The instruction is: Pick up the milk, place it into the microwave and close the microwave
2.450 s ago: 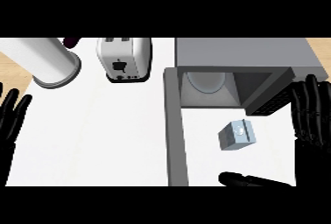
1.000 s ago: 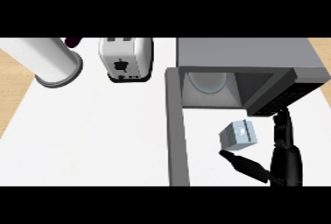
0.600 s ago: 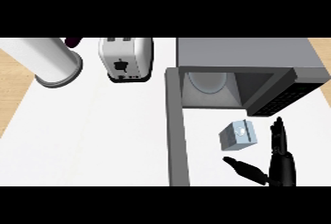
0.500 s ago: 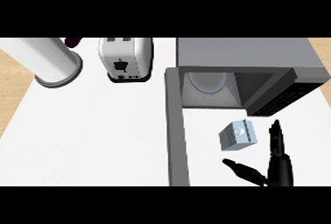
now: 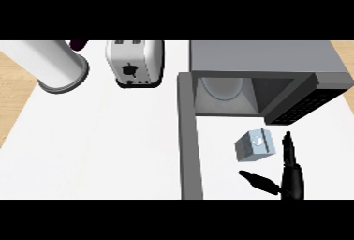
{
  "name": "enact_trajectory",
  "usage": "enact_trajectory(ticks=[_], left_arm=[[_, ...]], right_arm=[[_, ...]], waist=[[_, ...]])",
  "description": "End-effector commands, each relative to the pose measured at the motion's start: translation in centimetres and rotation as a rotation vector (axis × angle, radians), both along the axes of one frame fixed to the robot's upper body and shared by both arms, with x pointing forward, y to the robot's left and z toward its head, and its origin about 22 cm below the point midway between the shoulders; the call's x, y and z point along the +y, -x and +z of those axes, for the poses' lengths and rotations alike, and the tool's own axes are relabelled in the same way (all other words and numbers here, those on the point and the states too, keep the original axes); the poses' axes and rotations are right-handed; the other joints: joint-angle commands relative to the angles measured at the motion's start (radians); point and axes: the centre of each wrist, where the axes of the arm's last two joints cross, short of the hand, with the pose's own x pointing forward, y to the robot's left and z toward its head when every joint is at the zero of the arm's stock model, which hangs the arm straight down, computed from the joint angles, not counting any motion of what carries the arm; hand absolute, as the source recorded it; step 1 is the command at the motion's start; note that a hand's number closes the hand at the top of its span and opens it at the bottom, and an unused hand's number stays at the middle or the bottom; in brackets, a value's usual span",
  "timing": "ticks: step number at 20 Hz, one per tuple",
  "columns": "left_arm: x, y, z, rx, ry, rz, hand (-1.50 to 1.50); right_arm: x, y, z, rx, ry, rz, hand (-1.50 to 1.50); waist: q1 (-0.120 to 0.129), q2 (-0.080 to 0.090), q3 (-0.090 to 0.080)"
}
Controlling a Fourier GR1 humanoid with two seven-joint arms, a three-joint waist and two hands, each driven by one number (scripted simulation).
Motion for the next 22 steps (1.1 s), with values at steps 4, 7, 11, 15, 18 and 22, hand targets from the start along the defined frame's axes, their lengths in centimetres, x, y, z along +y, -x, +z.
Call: enact_trajectory(ticks=[4,7,11,15,18,22], left_arm=[[-1.3,2.1,1.8,-0.079,-0.006,-0.053,-1.50],[-1.1,1.7,1.5,-0.063,0.025,-0.061,-1.50],[-1.7,1.8,1.2,-0.056,-0.001,-0.057,-1.50],[0.8,0.4,2.2,-0.071,0.009,-0.068,-1.50],[-0.7,2.3,1.1,-0.051,0.014,-0.085,-1.50],[-1.2,1.6,1.8,-0.063,0.020,-0.080,-1.50]], right_arm=[[-0.9,-2.1,-1.9,-0.043,-0.050,0.022,-1.50],[0.5,-1.4,-3.3,-0.054,-0.102,0.047,-1.50],[-0.7,-2.1,-4.0,-0.062,-0.156,0.035,1.50],[0.2,-3.5,-4.2,-0.067,-0.140,0.114,1.50],[-1.5,-3.2,-4.3,-0.109,-0.147,0.114,1.50],[0.7,-5.1,-3.8,-0.151,-0.163,0.149,1.50]], waist=[[0.005,-0.001,0.000],[-0.001,0.000,0.000],[-0.001,0.002,0.000],[-0.002,0.004,0.000],[0.009,0.003,0.001],[0.006,0.003,0.000]])
